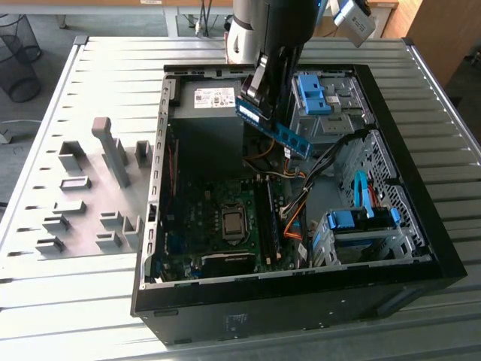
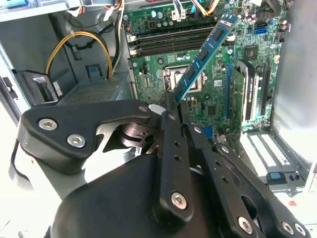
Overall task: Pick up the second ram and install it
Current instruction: 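Insert the second ram into the second slot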
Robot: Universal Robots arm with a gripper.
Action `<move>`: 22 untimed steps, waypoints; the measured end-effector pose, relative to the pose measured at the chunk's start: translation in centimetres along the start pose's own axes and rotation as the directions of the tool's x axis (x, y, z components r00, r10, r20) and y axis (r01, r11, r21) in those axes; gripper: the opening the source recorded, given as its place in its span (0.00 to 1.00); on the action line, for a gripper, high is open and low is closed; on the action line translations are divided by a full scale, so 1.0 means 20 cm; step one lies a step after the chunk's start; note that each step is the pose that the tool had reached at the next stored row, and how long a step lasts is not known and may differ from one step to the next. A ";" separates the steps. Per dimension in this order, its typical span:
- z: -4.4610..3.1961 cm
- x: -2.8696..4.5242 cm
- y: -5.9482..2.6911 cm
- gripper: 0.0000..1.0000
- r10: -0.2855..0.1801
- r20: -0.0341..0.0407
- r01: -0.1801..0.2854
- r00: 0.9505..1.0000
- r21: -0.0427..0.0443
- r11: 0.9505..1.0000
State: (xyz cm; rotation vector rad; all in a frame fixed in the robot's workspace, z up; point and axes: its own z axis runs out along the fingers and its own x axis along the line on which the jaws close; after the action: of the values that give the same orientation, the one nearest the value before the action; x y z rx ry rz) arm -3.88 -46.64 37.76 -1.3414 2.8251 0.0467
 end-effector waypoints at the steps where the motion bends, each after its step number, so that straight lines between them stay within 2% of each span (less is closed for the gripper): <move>1: 0.000 0.000 0.000 0.14 0.000 0.000 0.000 1.000 0.000 1.000; 7: 0.003 0.000 0.000 0.14 0.012 0.000 -0.012 1.000 0.000 1.000; 10: 0.007 0.000 0.000 0.14 0.052 0.001 -0.052 0.999 0.002 0.999; 12: 0.011 0.000 0.000 0.14 0.088 0.002 -0.088 0.996 0.003 0.996; 16: 0.019 0.000 0.000 0.14 0.161 0.003 -0.161 0.987 0.004 0.987; 22: 0.028 0.001 -0.001 0.14 0.250 0.006 -0.250 0.968 0.006 0.968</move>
State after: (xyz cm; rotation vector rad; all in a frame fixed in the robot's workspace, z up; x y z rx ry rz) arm -3.88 -46.64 37.21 -0.9732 2.9687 0.0426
